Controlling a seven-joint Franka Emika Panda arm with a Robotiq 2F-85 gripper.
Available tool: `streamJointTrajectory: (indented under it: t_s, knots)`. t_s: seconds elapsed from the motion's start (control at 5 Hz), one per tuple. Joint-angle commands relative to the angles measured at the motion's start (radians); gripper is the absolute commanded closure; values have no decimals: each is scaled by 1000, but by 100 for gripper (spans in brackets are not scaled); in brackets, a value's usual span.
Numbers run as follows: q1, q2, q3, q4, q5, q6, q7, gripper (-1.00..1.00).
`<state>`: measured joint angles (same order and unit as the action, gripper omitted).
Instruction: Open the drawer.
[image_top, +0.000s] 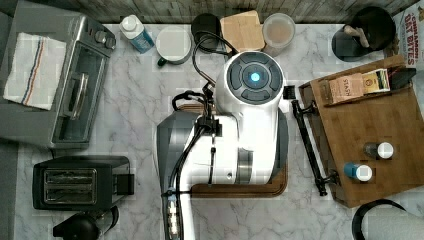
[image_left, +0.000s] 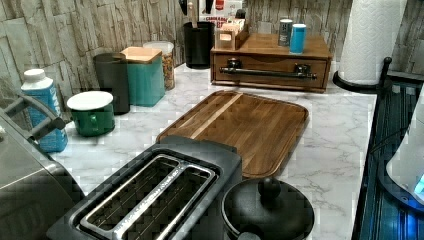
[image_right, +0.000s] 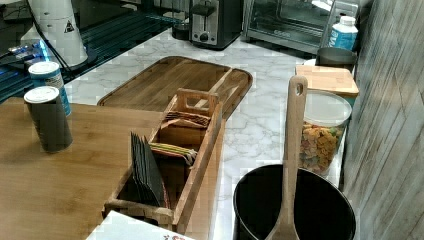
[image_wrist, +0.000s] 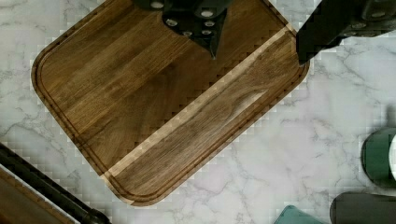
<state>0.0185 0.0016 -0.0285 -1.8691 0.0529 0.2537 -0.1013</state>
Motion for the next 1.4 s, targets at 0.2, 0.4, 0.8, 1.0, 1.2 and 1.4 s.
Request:
streamJointTrajectory:
  t_s: [0.2, 0.4, 0.8, 1.0, 1.2, 1.4]
  knots:
    - [0, 0, 0, -4, 6, 0, 0, -100]
    - [9, -79, 8, -126, -10, 72, -87, -100]
    - [-11, -216, -43, -348, 39, 192, -530, -100]
    - [-19, -237, -100, -431, 54, 253, -781, -100]
    - [14, -262, -178, -523, 34, 357, -983, -100]
    - [-12, -260, -186, -563, -9, 401, -1107, -100]
